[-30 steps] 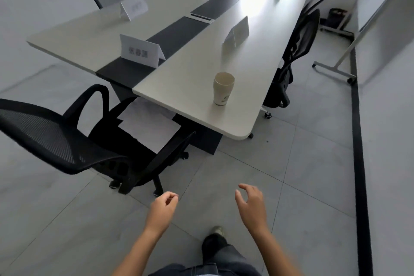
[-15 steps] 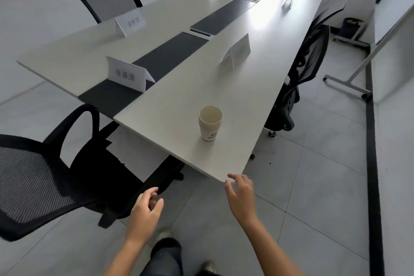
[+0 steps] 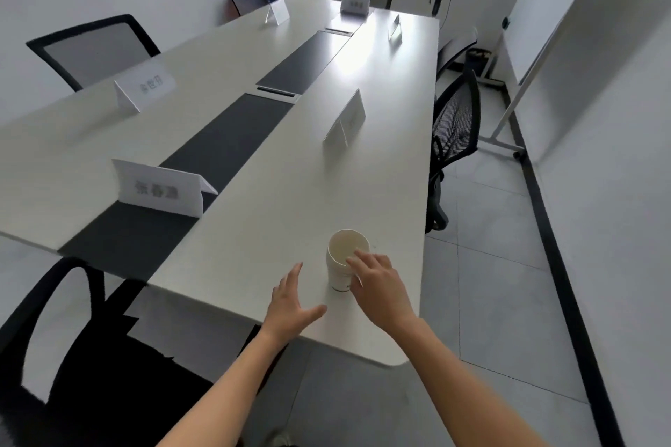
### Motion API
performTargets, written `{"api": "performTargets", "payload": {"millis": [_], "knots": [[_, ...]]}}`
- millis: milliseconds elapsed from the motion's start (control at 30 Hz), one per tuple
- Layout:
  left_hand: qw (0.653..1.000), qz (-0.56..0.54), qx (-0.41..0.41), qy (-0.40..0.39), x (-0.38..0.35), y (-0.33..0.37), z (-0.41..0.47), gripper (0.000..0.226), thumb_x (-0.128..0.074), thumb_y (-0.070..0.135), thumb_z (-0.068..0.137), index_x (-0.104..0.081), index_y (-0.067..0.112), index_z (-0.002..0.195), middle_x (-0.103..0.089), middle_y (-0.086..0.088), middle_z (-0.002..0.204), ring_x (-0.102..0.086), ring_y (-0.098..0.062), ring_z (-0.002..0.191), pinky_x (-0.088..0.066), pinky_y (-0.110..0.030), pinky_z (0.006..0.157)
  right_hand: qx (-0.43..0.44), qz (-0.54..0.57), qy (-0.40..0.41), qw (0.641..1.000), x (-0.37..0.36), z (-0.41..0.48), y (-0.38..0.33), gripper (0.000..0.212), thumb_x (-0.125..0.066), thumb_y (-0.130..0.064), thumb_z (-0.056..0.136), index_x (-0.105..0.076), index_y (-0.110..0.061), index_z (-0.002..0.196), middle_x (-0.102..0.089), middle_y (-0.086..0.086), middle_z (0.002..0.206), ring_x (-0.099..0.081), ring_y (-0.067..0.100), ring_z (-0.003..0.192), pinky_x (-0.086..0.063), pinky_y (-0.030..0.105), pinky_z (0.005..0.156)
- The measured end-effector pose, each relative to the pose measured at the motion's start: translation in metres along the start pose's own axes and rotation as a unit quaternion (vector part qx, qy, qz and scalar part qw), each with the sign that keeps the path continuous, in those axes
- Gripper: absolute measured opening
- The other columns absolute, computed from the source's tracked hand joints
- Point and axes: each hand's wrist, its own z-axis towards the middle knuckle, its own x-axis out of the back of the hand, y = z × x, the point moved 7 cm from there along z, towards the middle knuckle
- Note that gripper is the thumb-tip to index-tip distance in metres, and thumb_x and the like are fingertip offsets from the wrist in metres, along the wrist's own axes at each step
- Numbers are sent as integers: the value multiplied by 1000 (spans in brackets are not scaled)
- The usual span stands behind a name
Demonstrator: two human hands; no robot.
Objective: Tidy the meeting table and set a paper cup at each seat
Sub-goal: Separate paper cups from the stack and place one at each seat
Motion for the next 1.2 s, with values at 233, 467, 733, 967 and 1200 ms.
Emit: {"api": "performTargets", "payload": {"millis": [233, 467, 733, 967, 1200], "knots": [[992, -24, -84, -94, -6, 30, 38, 98, -70, 49, 53, -26, 32, 138, -45, 3, 138, -40, -22, 128, -37, -35, 102, -53, 21, 75, 996, 1, 4, 0, 23, -46, -10, 89, -63, 4, 82, -67, 17, 95, -53, 32, 98, -47, 37, 77], [985, -83, -126, -87, -14, 37, 39, 73, -71, 59, 51, -41, 51, 117, -61, 4, 113, -56, -18, 108, -48, -42, 93, -42, 89, 38, 994, 2, -5, 11, 18, -57, -4, 82, -67, 1, 96, -61, 16, 113, -50, 30, 109, -34, 21, 87], [983, -136, -104, -59, 34, 35, 24, 61, -67, 55, 49, -36, 51, 102, -57, 2, 108, -57, -15, 99, -50, -30, 85, 43, 140, -44, 988, 10, 22, -19, 13, -54, -9, 75, -67, -6, 79, -67, 14, 78, -60, 29, 72, -52, 43, 73], [989, -121, -81, 15, 95, 11, 0, 66, -64, 55, 53, -32, 52, 110, -56, 11, 108, -57, -9, 100, -51, -27, 85, 152, 166, -129, 966, 3, 56, -80, 7, -63, -14, 76, -68, -10, 79, -60, -8, 72, -51, -8, 64, -45, 23, 72], [978, -159, 0, 134, 146, -47, -39, 77, -66, 57, 50, -31, 42, 118, -51, 16, 110, -52, -4, 101, -44, -15, 75, 156, 216, -80, 961, 0, 100, -112, 12, -70, -17, 76, -65, -6, 76, -62, 1, 78, -58, 22, 76, -44, 28, 72]]}}
